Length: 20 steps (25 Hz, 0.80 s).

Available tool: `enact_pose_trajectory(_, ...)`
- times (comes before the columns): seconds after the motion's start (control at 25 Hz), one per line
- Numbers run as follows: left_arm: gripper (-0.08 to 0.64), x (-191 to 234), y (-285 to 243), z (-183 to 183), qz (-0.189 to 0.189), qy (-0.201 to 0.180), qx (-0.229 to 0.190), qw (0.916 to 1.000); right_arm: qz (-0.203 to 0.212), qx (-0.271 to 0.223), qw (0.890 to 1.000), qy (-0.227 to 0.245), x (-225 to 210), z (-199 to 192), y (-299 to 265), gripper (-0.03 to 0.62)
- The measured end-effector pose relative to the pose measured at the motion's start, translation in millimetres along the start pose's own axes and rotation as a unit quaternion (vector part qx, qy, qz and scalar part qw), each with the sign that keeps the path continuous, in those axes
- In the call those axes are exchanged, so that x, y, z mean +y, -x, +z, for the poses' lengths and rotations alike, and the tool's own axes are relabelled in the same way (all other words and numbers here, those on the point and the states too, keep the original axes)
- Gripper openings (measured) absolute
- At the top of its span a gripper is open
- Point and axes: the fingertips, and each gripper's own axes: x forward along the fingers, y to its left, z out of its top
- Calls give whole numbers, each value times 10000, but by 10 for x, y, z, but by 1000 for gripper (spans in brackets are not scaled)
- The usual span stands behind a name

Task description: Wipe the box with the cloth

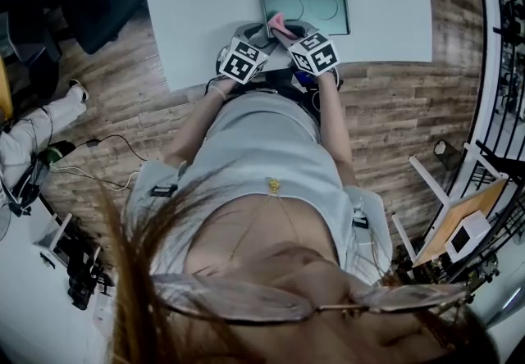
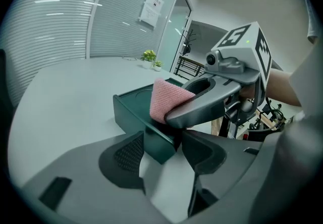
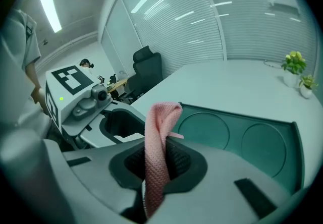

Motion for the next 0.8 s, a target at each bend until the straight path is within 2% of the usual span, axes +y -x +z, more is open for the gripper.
enact_pose_trajectory(0.16,245,59,114,171,129,112,-257,9995,-338,-234,9977,546,-182,98,187,41)
enact_pose_trajectory(0.4,240,55,186,412,183,225,-609,9977,-811,-342,9900,1104,-469,114,466,41)
enact_pose_trajectory(0.6,132,-43,246,626,163,136,-926,9955,-768,-589,9845,1460,-528,149,633,41)
enact_pose_trajectory(0.8,54,-148,330,868,241,-120,-1319,9909,-688,-1243,9811,1316,-483,317,852,40)
